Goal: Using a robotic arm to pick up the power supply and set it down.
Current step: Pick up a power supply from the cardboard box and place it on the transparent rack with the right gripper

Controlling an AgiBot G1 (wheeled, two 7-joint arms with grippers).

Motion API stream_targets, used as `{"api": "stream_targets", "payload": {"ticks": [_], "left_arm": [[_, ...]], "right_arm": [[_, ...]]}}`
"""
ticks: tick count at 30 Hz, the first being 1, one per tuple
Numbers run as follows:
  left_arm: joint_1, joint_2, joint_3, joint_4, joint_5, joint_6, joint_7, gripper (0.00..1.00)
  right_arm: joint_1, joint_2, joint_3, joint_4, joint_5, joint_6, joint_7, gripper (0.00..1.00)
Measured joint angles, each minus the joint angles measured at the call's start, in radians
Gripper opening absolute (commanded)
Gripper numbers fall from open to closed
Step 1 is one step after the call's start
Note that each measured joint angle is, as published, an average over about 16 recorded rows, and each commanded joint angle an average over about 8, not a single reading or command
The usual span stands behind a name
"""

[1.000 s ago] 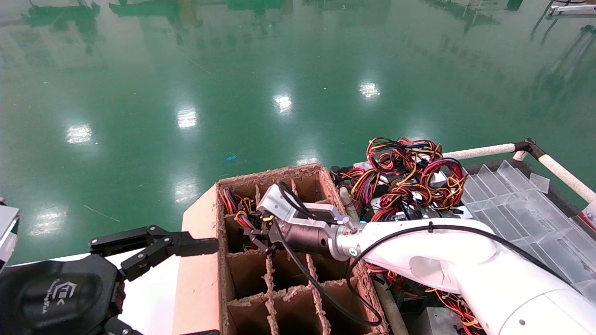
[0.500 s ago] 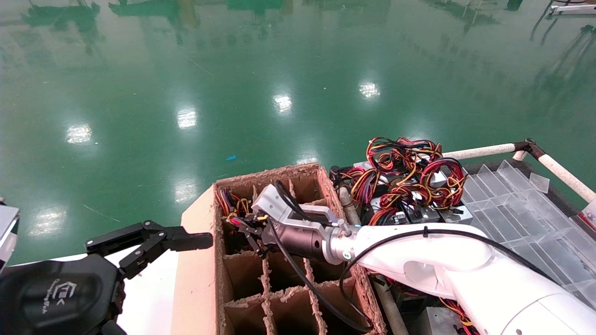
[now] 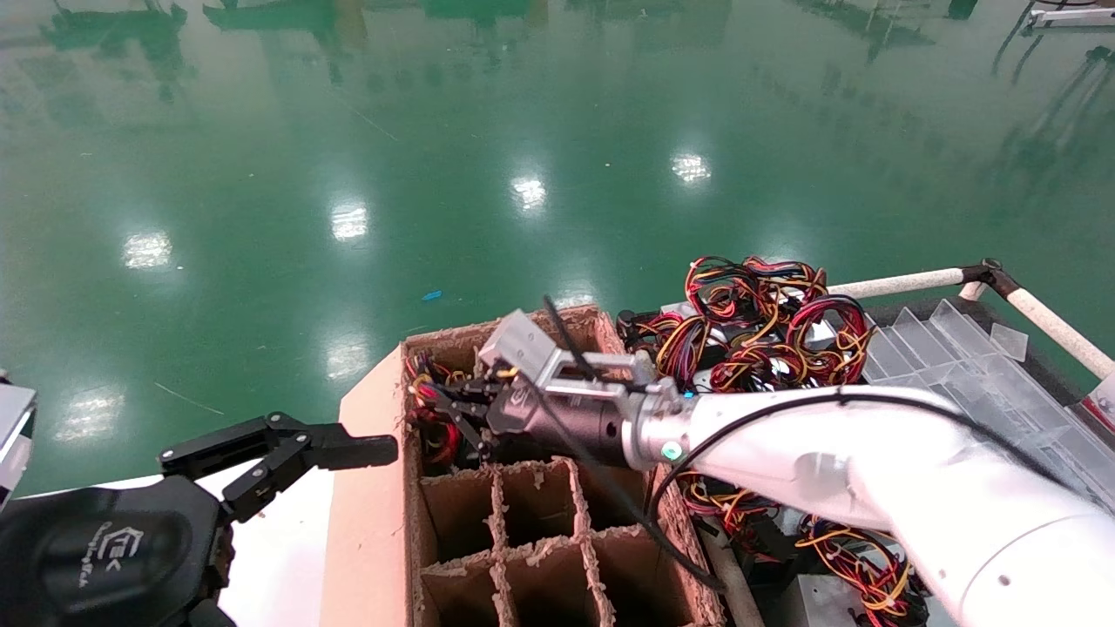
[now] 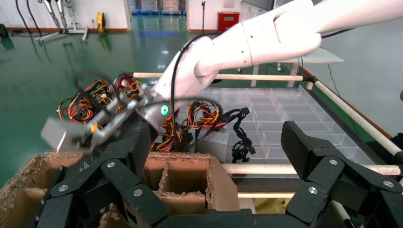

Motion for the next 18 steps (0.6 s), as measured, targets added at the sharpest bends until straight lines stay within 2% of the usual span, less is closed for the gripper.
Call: {"api": "stream_targets", "payload": {"ticks": [11,18], "left_arm": [[0.000,0.000,0.000,0.000,0.000,0.000,0.000,1.00],[0.000,0.000,0.000,0.000,0.000,0.000,0.000,1.00]], "right_arm": [[0.070,0.078,0.088,-0.092,0.124,-0.256,-0.097,0.00],[0.148,0.165,0.119,-0.135,0.159,-0.371,-0.119,0.00]]}}
